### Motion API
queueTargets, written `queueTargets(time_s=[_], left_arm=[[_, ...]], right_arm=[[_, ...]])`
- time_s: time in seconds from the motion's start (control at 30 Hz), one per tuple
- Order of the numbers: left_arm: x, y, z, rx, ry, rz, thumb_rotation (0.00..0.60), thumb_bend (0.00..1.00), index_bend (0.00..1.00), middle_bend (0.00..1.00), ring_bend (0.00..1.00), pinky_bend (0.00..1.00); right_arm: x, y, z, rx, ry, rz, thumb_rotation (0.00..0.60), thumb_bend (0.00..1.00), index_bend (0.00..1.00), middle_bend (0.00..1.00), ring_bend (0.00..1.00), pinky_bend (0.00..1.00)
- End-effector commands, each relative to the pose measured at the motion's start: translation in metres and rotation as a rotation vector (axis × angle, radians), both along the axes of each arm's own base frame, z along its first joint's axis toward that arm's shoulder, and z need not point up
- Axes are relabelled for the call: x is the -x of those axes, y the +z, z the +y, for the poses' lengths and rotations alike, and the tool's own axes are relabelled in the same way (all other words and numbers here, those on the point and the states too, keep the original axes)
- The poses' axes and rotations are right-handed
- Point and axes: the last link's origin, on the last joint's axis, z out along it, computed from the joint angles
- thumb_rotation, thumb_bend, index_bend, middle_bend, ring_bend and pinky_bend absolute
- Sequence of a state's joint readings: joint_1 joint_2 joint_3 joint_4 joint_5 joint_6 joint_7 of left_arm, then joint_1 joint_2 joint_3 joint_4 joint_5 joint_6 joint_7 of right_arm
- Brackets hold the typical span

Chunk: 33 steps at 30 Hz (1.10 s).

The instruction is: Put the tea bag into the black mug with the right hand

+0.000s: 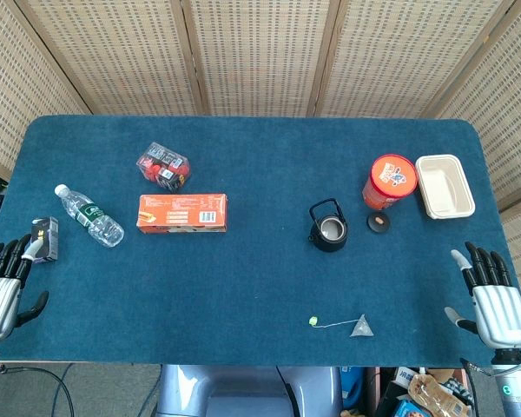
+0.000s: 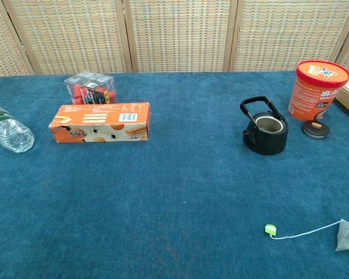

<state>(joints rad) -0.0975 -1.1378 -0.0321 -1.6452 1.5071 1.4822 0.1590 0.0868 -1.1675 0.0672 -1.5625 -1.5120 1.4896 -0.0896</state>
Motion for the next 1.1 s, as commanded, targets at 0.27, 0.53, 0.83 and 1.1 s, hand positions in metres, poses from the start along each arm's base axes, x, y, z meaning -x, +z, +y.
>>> queueTargets(time_s=[0.27, 0.53, 0.83, 1.1], left_arm=[[-0.002, 0.000, 0.001, 0.004, -0.007, -0.001, 0.600, 0.38, 0.00, 0.00, 0.00, 0.00], [-0.003, 0.004, 0.000, -0.008, -0.015, 0.003, 0.600, 0.38, 0.00, 0.00, 0.00, 0.00], [-0.004, 0.009, 0.001, -0.017, -0.015, 0.005, 0.600, 0.38, 0.00, 0.00, 0.00, 0.00], [-0.006, 0.010, 0.002, -0.013, -0.023, 0.008, 0.600, 0.38, 0.00, 0.00, 0.00, 0.00]], right_arm=[[0.000, 0.001, 0.000, 0.003, 0.006, 0.002, 0.600, 0.13, 0.02, 0.06, 0.00, 0.02], [0.000, 0.002, -0.001, 0.009, 0.015, -0.001, 0.600, 0.13, 0.02, 0.07, 0.00, 0.02], [-0.011, -0.001, -0.007, 0.001, 0.067, -0.043, 0.600, 0.13, 0.02, 0.10, 0.00, 0.05], [-0.031, -0.007, -0.020, -0.080, 0.138, -0.050, 0.600, 0.13, 0.03, 0.14, 0.01, 0.09]])
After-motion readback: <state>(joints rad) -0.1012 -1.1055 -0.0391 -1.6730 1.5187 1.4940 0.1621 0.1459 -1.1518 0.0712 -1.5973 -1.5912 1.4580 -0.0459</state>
